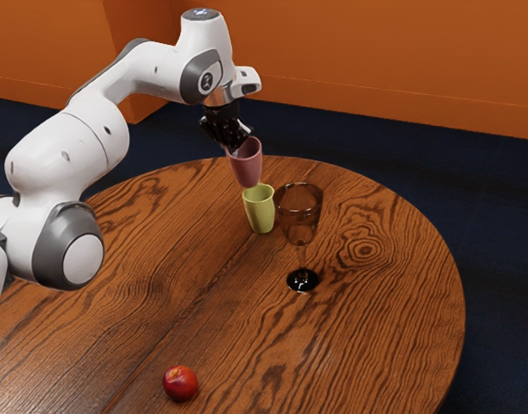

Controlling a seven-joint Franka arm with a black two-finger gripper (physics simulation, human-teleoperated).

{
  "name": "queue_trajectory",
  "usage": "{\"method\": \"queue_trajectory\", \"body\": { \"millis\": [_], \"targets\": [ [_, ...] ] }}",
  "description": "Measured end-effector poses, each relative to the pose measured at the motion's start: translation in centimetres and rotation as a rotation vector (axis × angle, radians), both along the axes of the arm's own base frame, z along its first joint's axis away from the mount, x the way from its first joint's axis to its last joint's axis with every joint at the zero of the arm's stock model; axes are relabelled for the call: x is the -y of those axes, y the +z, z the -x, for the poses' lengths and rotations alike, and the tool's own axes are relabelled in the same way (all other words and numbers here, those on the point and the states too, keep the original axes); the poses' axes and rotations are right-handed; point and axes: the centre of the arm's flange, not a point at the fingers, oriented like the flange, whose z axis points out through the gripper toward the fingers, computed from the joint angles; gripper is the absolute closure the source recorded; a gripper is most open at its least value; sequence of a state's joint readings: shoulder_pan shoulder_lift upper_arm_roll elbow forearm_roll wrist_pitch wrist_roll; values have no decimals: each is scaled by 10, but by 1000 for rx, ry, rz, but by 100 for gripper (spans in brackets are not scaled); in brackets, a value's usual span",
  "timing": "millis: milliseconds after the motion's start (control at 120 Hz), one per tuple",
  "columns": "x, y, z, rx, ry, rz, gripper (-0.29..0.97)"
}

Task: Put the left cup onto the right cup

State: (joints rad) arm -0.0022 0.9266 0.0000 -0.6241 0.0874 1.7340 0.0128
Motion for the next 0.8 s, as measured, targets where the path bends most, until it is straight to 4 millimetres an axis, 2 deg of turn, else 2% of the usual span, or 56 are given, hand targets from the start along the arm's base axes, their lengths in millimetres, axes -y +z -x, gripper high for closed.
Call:
{"method": "queue_trajectory", "body": {
  "millis": [142,350,692,800],
  "targets": [
    [-5,3,-5,38,6,-8,79],
    [-3,-11,-10,49,2,-4,79],
    [5,-41,-15,27,-1,-1,79],
    [6,-57,-15,0,2,0,79]
  ]
}}
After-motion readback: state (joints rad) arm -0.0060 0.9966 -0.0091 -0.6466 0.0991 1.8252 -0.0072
